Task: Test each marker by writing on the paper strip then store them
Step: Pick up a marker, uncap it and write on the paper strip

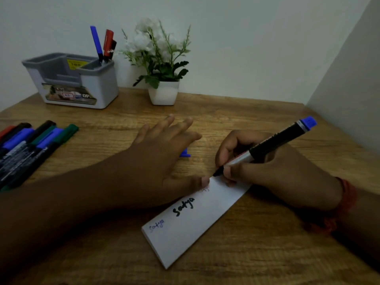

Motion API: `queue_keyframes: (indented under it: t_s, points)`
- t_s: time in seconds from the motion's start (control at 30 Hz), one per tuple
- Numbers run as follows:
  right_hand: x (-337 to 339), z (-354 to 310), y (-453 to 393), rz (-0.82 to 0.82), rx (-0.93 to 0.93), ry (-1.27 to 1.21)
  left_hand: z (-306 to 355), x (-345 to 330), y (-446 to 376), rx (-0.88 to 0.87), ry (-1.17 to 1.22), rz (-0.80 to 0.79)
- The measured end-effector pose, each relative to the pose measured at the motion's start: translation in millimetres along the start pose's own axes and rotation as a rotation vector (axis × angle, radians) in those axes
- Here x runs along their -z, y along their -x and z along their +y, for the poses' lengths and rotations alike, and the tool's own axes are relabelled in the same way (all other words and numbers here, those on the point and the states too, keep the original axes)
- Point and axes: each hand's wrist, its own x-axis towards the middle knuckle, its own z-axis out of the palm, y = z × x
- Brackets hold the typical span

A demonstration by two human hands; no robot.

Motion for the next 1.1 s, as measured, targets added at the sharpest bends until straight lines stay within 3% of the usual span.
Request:
queue_keyframes:
  t_s: [0.53,1.1]
  points:
    - [-11.1,-9.0,12.0,0.164,-0.082,0.123,-4.5,2.0,-1.4,0.062,-0.037,-0.040]
    - [-11.8,-9.0,12.3,0.138,-0.090,0.162,-3.4,2.9,-1.4,0.067,-0.065,-0.038]
